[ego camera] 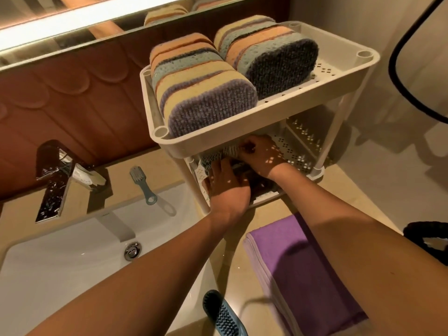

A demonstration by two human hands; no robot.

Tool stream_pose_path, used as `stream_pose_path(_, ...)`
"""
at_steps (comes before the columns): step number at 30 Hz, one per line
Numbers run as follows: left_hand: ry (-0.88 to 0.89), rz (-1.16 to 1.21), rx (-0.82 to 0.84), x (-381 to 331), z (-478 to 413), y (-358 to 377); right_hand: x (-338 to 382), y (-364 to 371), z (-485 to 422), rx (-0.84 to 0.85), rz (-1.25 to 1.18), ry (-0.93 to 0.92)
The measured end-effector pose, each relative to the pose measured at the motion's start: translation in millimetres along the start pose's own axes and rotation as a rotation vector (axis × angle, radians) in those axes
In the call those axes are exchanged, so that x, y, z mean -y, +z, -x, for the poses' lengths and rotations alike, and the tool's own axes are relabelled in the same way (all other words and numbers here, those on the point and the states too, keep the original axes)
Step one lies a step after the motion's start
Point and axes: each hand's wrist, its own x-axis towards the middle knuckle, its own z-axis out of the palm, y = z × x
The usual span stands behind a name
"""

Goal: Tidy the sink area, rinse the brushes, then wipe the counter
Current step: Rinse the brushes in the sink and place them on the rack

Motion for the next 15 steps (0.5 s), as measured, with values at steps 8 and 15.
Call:
stream_pose_path(8, 0.033, -0.325, 0.068, 0.8, 20.1, 2.2, -7.9, 9.5, -0.6, 0.049, 0.486, -0.209)
stream_pose_path(15, 0.073, -0.312, 0.002, 6.9, 16.0, 11.6, -11.8, 27.7, -0.3, -0.044, 0.480, -0.199)
